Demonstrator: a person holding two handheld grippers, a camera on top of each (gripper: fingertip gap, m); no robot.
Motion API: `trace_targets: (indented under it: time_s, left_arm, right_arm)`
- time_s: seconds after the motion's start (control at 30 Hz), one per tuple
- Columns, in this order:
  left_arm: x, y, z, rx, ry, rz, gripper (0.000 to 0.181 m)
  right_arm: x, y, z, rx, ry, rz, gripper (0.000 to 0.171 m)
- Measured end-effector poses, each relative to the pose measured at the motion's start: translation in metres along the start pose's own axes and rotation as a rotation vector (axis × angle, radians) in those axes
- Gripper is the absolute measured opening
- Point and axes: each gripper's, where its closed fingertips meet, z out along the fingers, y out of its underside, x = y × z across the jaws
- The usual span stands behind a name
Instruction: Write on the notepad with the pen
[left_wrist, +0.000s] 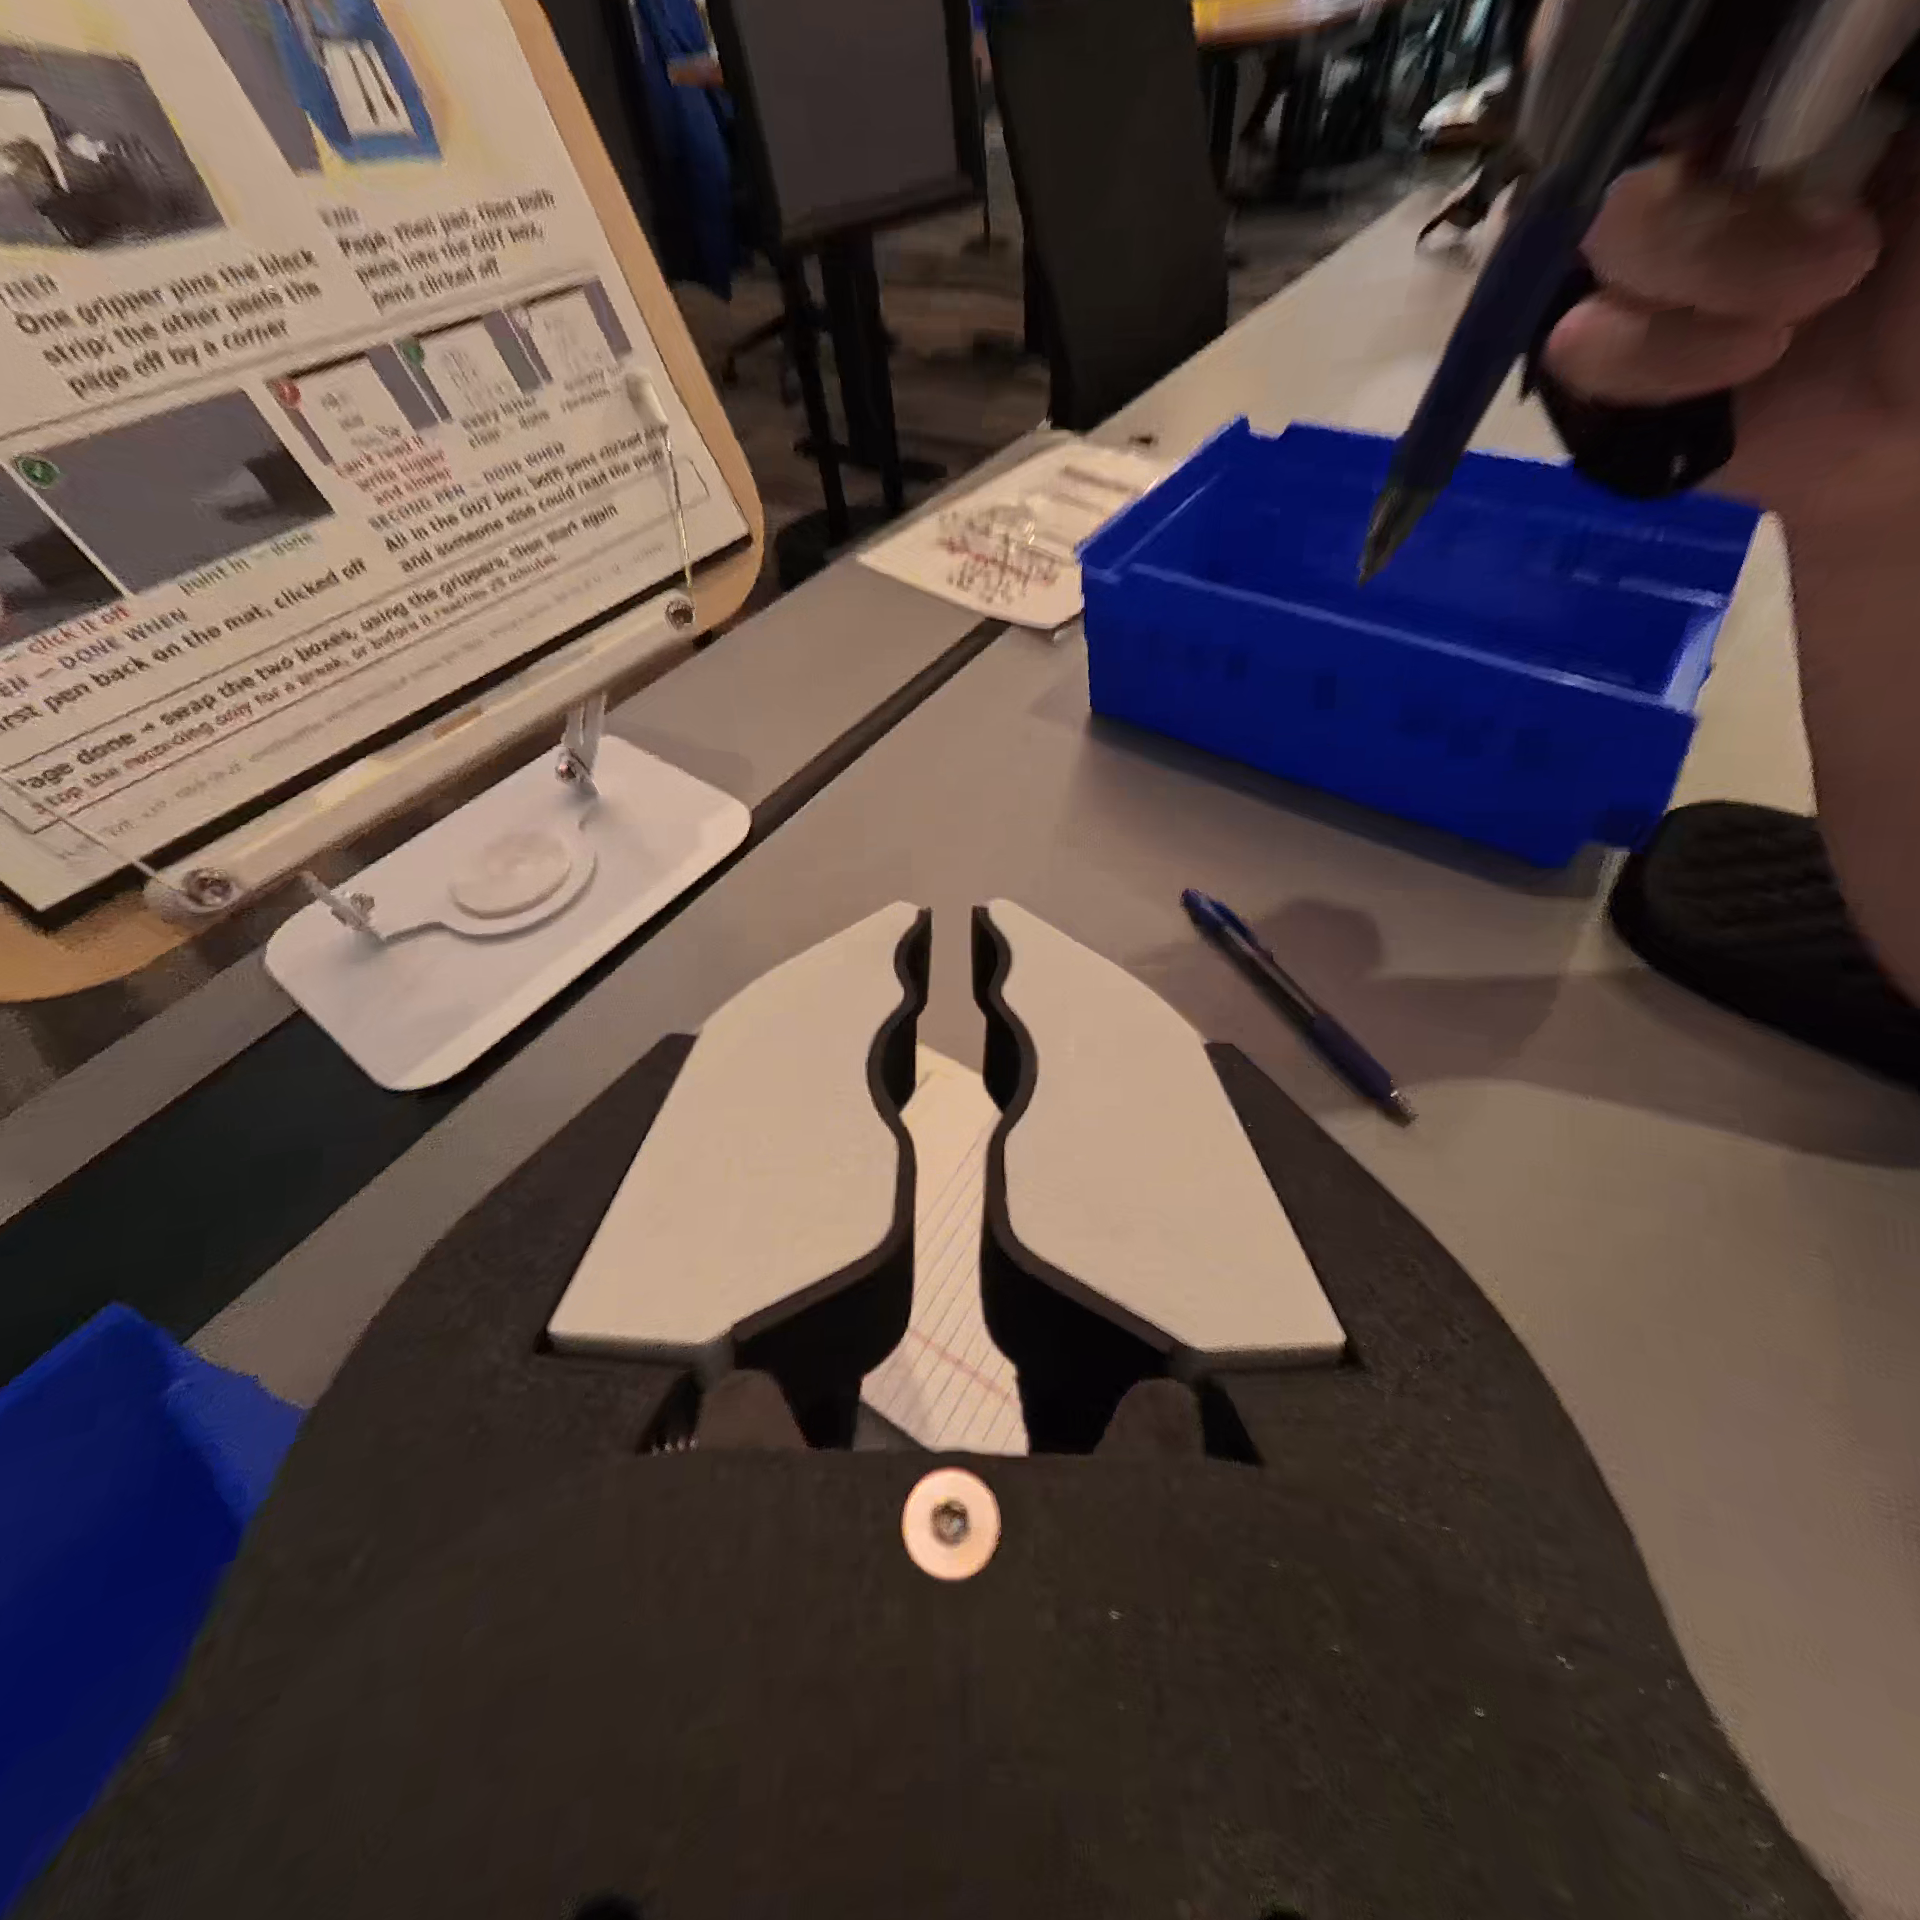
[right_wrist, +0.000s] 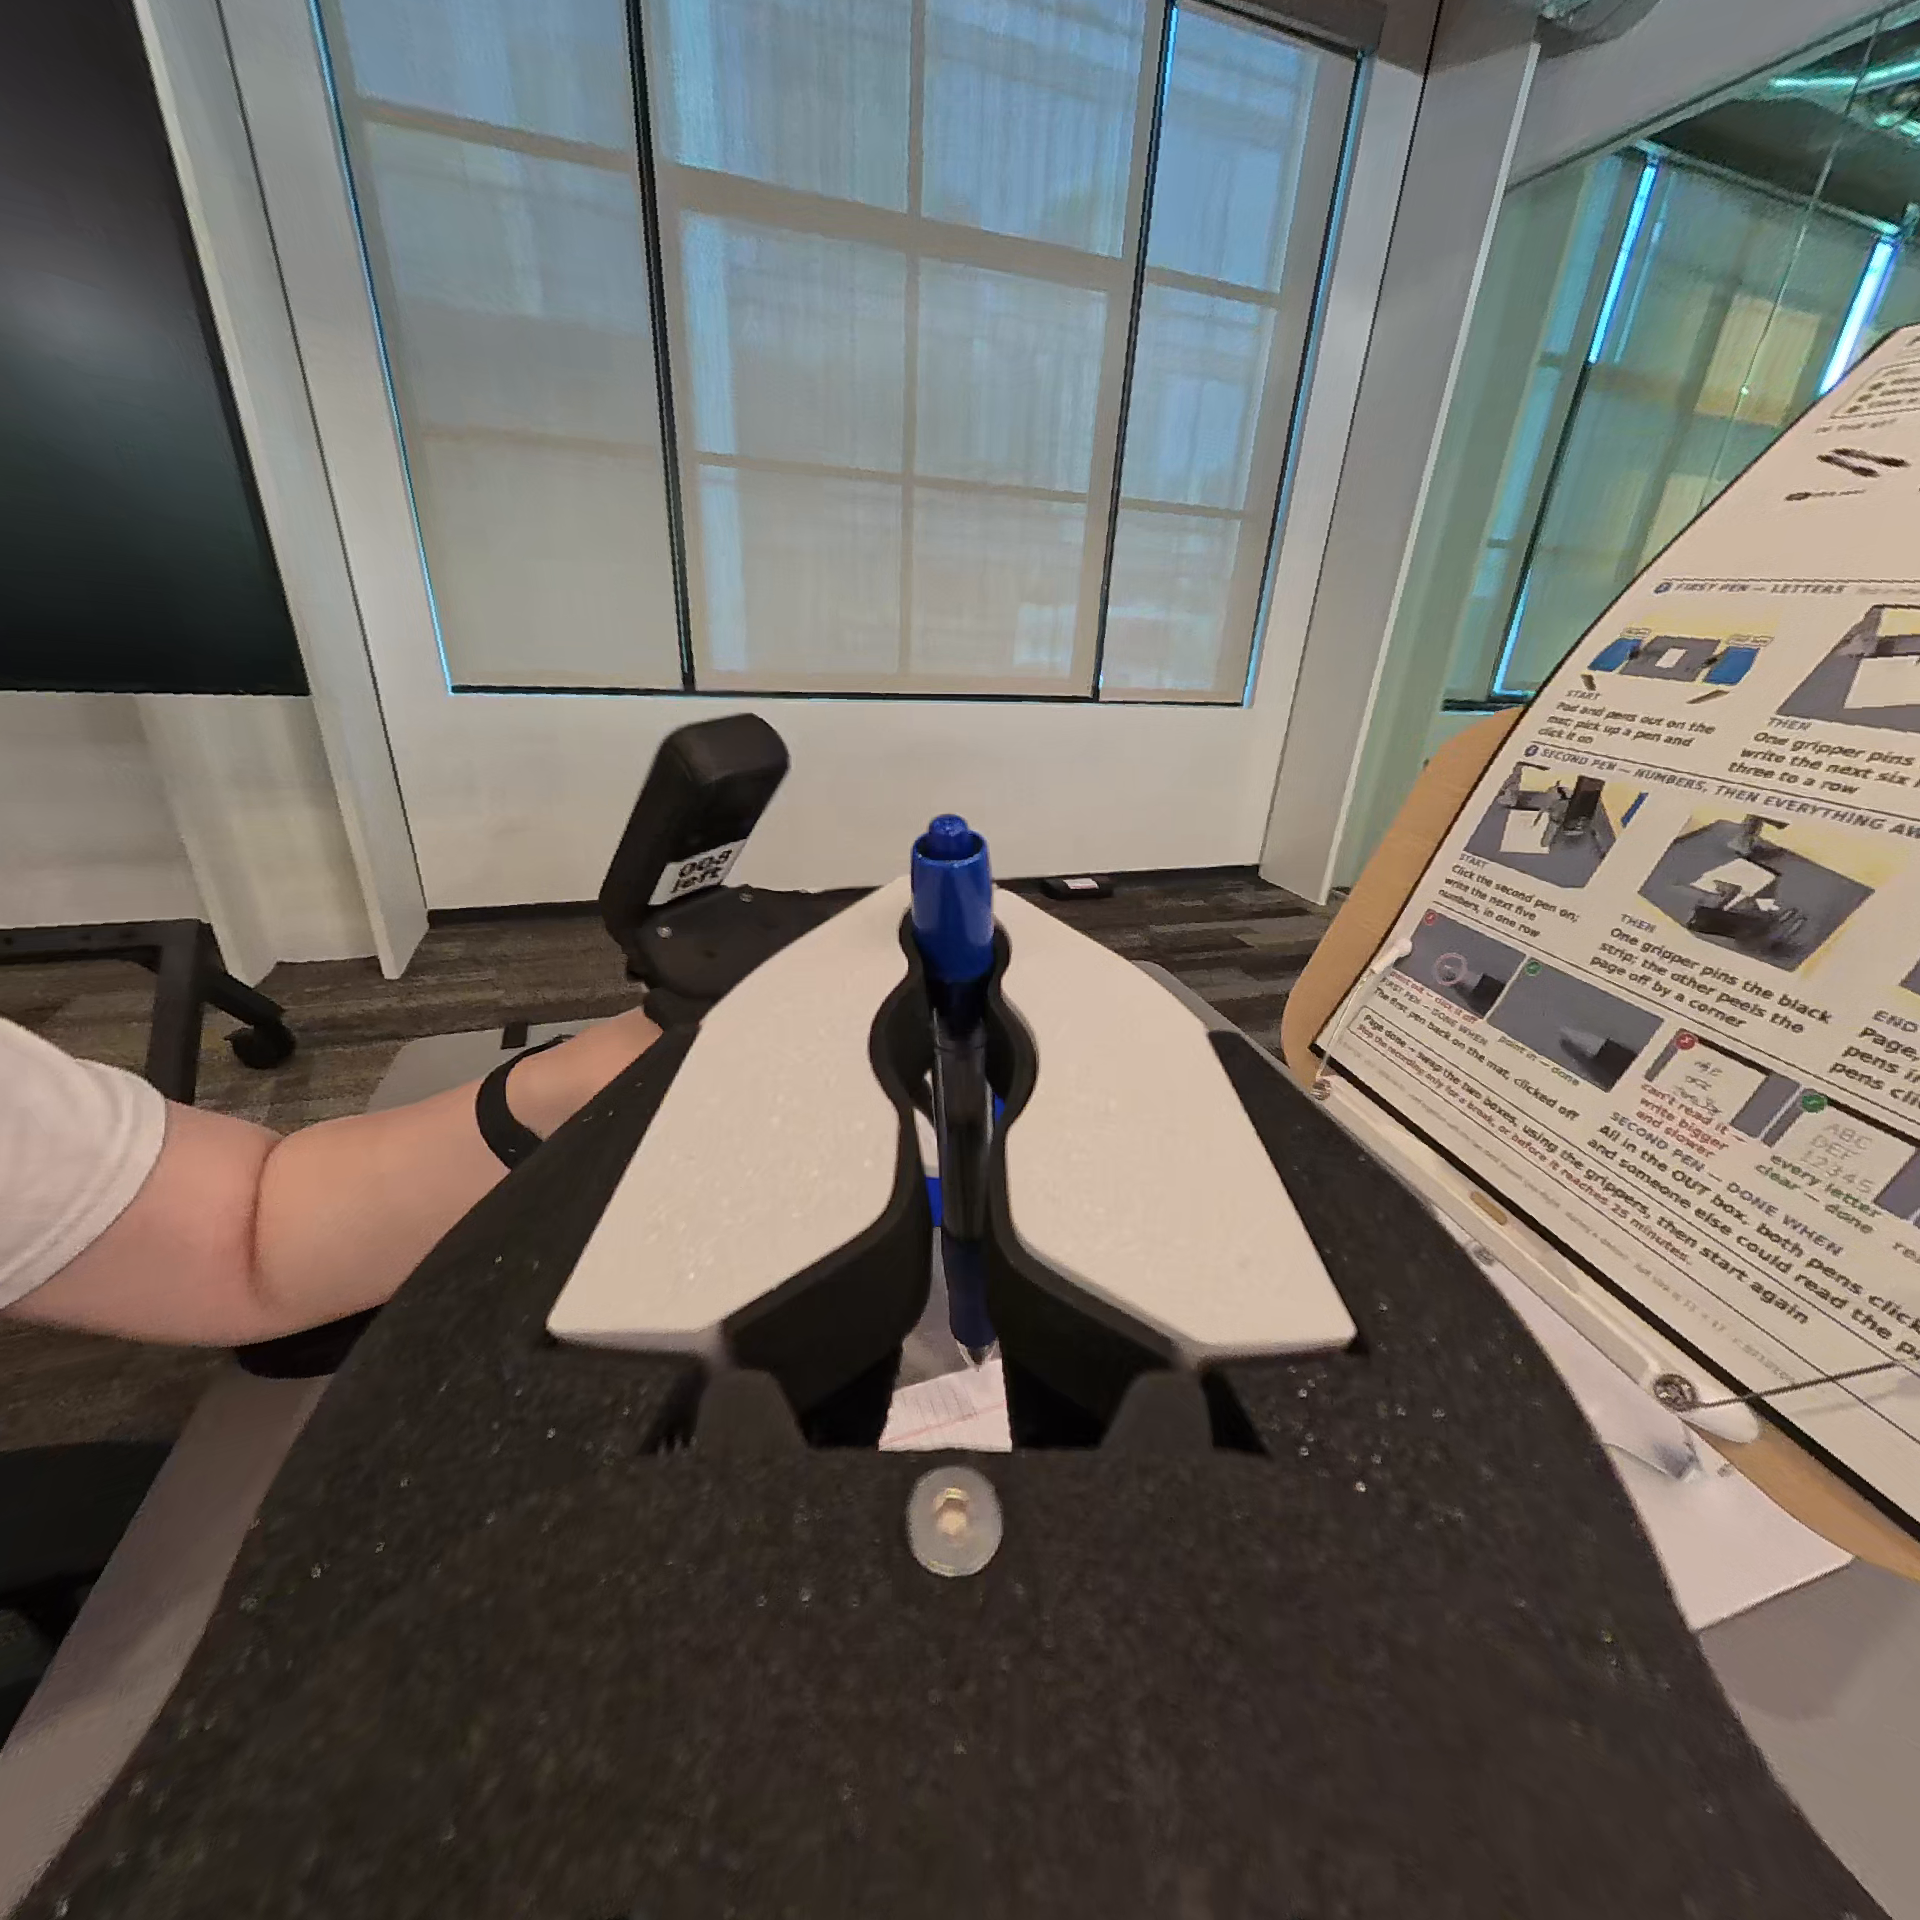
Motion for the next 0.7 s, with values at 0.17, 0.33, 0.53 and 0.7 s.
trace_targets:
  time_s: [0.17,0.33,0.53,0.7]
  left_arm:
    - [-0.013,0.015,0.008,-0.102,-0.145,0.092,0.004]
    - [0.008,0.005,0.017,-0.027,-0.052,0.096,0.000]
    - [0.011,0.008,0.017,-0.079,-0.084,0.172,0.000]
    - [0.011,0.020,0.026,-0.115,-0.047,0.085,0.000]
  right_arm:
    - [0.009,0.015,-0.012,0.000,-0.017,0.053,0.005]
    - [0.020,0.013,-0.020,0.036,-0.019,0.109,0.004]
    - [0.015,0.018,-0.014,0.042,-0.077,0.192,0.005]
    - [0.015,0.026,-0.008,0.008,-0.074,0.166,0.005]
